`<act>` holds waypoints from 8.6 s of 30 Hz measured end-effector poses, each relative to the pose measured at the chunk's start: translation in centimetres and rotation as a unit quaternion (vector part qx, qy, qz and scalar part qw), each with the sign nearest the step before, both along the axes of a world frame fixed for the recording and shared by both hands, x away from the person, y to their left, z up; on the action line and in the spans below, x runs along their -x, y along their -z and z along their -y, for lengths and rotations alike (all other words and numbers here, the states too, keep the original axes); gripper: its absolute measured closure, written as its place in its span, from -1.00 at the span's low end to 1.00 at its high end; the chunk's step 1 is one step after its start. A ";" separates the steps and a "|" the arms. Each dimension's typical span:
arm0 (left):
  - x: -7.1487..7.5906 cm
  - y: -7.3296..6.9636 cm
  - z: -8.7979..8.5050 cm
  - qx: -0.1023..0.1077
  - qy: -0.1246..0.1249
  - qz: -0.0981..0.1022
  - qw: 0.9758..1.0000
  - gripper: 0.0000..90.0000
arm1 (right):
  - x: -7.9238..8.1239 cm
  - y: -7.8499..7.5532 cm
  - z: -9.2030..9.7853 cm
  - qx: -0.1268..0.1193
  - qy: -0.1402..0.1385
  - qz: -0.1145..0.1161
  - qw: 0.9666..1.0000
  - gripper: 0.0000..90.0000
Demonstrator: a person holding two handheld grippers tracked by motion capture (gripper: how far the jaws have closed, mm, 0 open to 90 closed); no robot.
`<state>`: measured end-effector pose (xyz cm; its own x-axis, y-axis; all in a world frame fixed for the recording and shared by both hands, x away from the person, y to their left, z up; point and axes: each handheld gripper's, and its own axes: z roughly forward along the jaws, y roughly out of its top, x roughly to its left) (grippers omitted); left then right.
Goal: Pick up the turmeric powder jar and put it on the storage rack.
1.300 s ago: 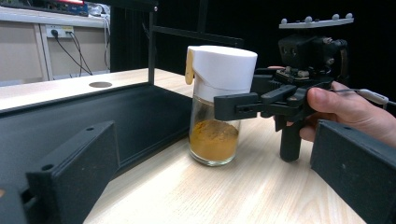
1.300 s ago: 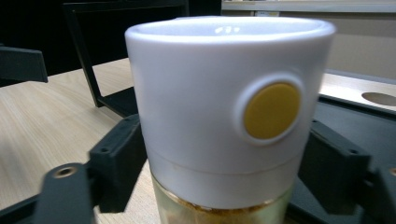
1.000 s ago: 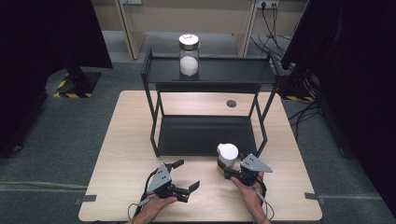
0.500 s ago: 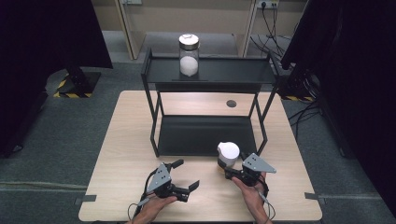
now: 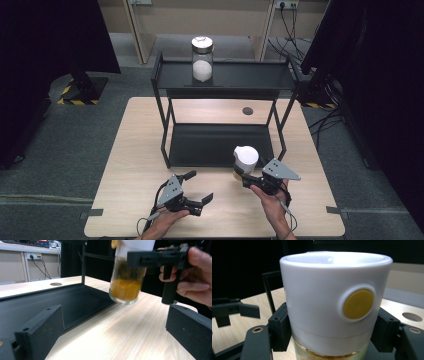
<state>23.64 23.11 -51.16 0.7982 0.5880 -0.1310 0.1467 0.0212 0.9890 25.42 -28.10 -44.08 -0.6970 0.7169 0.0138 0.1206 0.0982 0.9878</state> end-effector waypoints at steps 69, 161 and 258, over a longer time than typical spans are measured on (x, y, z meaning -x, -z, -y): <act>0.0 0.1 0.0 -0.001 -0.003 -0.006 1.000 -0.98 | -3.6 -15.5 -0.2 -0.028 -0.071 0.000 0.997 -0.32; 0.0 0.2 0.0 0.002 0.002 -0.010 1.000 -0.97 | -14.4 -25.2 -8.7 -0.004 0.091 0.012 0.996 -0.32; 0.0 0.4 0.2 -0.003 -0.004 -0.009 1.000 -0.97 | -4.0 -13.9 -1.7 -0.037 -0.022 0.031 0.999 -0.98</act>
